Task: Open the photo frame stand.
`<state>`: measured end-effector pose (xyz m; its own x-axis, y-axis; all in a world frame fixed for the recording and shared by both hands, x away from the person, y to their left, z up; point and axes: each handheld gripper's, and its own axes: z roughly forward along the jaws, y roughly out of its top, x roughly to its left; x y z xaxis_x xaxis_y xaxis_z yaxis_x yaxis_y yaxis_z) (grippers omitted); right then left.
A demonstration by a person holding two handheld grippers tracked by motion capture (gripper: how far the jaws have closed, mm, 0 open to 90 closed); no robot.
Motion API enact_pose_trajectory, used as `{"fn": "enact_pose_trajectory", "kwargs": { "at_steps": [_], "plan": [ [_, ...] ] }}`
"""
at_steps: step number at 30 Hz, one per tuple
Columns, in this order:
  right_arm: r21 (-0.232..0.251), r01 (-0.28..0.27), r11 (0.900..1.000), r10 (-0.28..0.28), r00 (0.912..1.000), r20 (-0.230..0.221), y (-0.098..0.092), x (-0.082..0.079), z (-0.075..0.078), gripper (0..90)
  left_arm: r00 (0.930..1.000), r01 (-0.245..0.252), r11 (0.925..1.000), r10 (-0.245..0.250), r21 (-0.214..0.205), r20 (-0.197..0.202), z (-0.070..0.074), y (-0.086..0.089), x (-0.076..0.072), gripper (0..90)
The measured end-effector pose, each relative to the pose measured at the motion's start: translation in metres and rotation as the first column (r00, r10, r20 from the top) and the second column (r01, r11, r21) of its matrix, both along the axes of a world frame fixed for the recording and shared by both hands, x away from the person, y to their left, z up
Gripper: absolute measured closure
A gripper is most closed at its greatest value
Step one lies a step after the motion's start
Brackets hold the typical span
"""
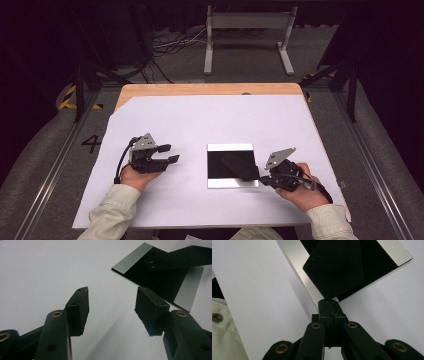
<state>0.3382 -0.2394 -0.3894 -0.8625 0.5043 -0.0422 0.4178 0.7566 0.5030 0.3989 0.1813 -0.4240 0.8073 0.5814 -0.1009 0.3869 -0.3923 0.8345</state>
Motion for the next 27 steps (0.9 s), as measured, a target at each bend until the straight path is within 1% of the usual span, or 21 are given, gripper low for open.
{"fn": "enact_pose_trajectory", "kwargs": {
  "at_steps": [5,14,15,16,18,20,22,27],
  "plan": [
    [0.025,0.002,0.9997,-0.003,0.9996,0.03,0.0,-0.001,0.005,89.8,1.0,0.002,1.0,-0.002,0.001,0.001,0.0,0.0,0.0,45.1],
    [0.078,0.021,0.9967,-0.026,0.9982,0.054,-0.001,-0.003,0.011,89.9,1.0,0.003,1.0,-0.003,0.002,0.004,-0.001,-0.001,0.0,45.1],
    [0.078,0.021,0.9967,-0.026,0.9982,0.054,-0.001,-0.003,0.011,89.9,1.0,0.003,1.0,-0.003,0.002,0.004,-0.001,-0.001,0.0,45.1],
    [0.093,0.023,0.9954,-0.029,0.9974,0.066,-0.002,-0.003,0.012,89.9,1.0,0.004,1.0,-0.004,0.003,0.004,-0.001,-0.001,0.0,45.1],
    [0.102,0.026,0.9945,-0.033,0.9971,0.068,-0.002,-0.003,0.013,89.9,1.0,0.004,1.0,-0.004,0.005,0.006,-0.001,-0.001,0.0,45.1],
    [0.125,0.027,0.9917,-0.037,0.9965,0.076,-0.002,-0.003,0.013,89.9,1.0,0.007,1.0,-0.007,0.007,0.003,-0.001,-0.001,0.0,45.0],
    [0.13,0.027,0.9911,-0.037,0.9963,0.078,-0.002,-0.003,0.013,89.9,1.0,0.007,1.0,-0.007,0.007,0.003,-0.001,-0.002,0.0,45.0],
    [0.162,0.032,0.9862,-0.048,0.9945,0.093,-0.001,-0.003,0.014,90.0,1.0,0.007,1.0,-0.007,0.004,0.004,-0.001,-0.002,0.0,45.0]
  ]
}}
